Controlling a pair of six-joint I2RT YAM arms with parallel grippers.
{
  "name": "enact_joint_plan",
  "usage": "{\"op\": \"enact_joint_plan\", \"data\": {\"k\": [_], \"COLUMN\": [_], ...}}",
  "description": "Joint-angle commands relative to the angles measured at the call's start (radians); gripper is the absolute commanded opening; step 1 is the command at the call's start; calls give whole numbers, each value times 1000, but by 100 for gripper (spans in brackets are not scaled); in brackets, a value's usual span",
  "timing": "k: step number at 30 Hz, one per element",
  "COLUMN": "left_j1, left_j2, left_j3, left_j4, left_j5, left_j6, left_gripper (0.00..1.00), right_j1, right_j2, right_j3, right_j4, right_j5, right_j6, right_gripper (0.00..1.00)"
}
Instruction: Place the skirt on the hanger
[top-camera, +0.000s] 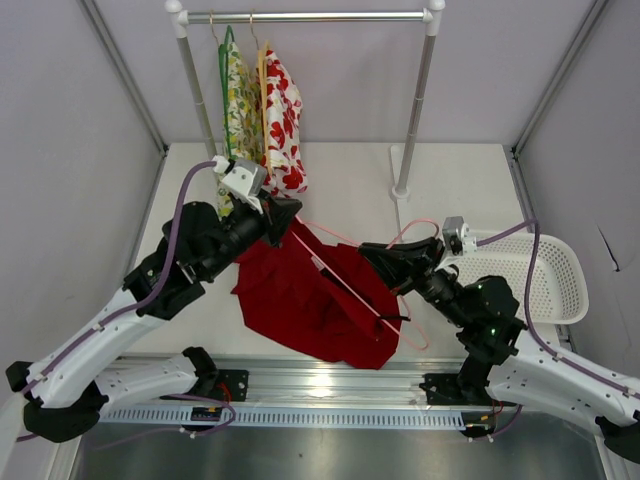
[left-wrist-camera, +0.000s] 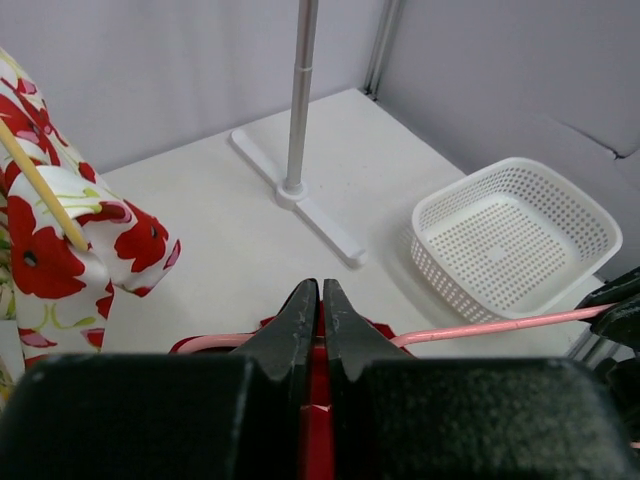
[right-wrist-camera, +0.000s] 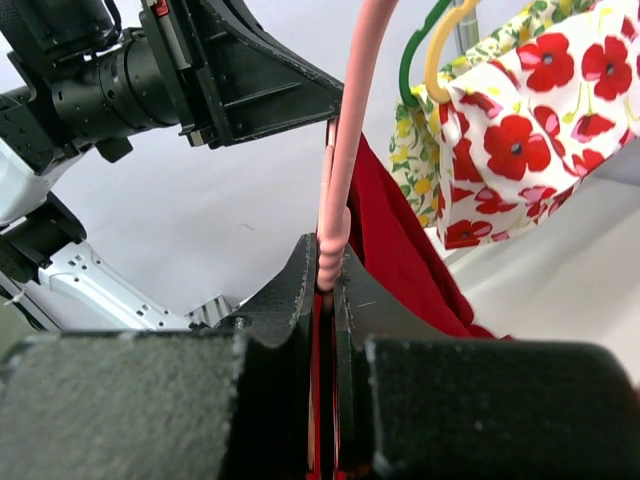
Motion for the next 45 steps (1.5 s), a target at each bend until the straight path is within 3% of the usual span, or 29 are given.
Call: {"op": "enact_joint_plan", "data": {"k": [1,5,12,21,26,29,38,45], "left_j1": [-7,-7,-7,-7,-7,-7,-21,-69], "left_j2": [-11,-1,32,57,72,98,97,104], "left_j3": [50,76,128,162,187,202,129,99], "left_j4": [105,130,134,131,108,76,116,130], "left_j5": [33,57,110,96,156,206,344,403], "left_j6": [-23,-16,10,53,70,75,-17,-34], "left_gripper": [14,17,36,43,43,28,21,23], "right_j1": [11,11,11,11,11,11,11,9], "right_j2": [-25,-11,2,21,39,65,111,130], "right_j3": [108,151,211,244,228,235,277,284], "right_j4": [119,101,59,64,113,133,130,130], "right_j5": [-49,-60,-64,-43,-35,-40,-43,-37], "right_j6": [-20,-39,-59,-66,-56,-53,-68,-71], "right_gripper": [0,0,0,0,0,0,0,0]}}
